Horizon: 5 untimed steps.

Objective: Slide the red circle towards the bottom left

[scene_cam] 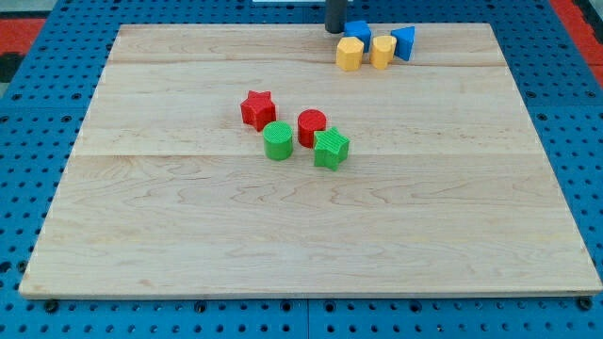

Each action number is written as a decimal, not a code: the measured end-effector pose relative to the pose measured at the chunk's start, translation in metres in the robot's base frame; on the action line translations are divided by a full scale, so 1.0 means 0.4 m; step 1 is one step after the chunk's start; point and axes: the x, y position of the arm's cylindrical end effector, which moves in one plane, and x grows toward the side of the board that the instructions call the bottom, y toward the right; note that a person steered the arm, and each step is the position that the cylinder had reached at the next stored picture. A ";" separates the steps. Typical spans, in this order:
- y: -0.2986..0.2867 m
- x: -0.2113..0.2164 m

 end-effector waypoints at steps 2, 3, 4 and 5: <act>-0.137 -0.014; -0.267 -0.014; -0.290 -0.014; -0.290 -0.015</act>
